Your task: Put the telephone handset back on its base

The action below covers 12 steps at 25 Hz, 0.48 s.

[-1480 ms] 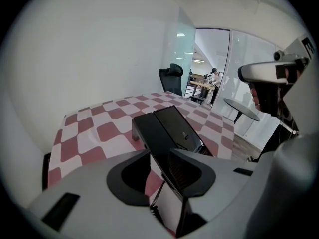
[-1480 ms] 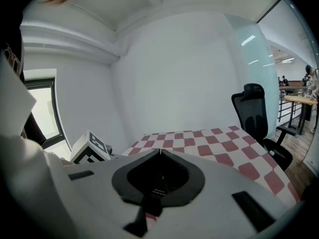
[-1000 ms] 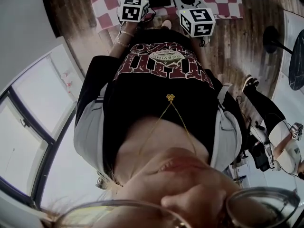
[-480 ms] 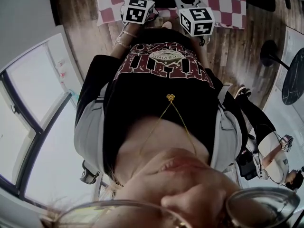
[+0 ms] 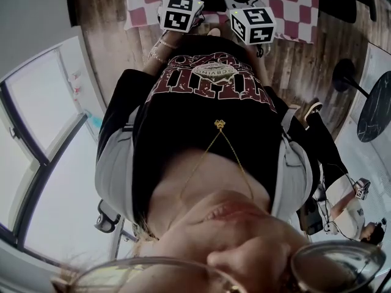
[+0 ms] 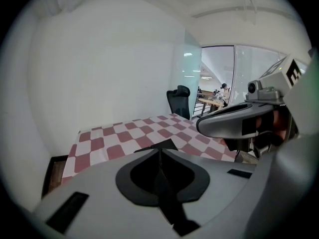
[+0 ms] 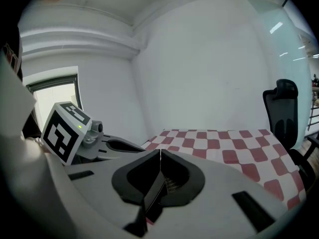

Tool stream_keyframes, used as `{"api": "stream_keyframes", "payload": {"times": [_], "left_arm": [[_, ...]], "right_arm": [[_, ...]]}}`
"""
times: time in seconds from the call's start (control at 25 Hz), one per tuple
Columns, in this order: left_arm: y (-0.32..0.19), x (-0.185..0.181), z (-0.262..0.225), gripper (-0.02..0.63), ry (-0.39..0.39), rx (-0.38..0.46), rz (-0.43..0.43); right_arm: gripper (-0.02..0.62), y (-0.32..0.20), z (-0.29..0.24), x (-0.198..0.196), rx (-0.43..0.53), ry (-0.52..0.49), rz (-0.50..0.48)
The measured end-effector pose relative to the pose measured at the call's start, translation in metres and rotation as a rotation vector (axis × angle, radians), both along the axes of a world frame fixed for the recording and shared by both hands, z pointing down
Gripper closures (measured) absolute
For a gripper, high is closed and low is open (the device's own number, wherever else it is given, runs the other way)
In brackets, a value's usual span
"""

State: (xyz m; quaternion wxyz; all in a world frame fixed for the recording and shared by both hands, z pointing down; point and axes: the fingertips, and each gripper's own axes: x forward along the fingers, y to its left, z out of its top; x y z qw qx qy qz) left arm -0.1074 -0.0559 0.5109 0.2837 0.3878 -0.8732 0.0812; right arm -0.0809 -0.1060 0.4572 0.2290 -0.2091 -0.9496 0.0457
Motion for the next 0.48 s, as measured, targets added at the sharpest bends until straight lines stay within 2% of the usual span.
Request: {"api": "stream_keyframes", "payload": {"times": [0.24,0.48], "left_arm": [[-0.010,-0.004,-0.016,0.581,-0.036,0.009,0.003],[-0.024,-0.013,-0.037,0.581,-0.060,0.056,-0.007]], "right_arm": [[0.574,-0.003,-0.005,-0.009,0.005,-0.018,-0.006],[0.574,-0.010,-0.015,-0.021,-0.002,-0.043,-0.007]]}}
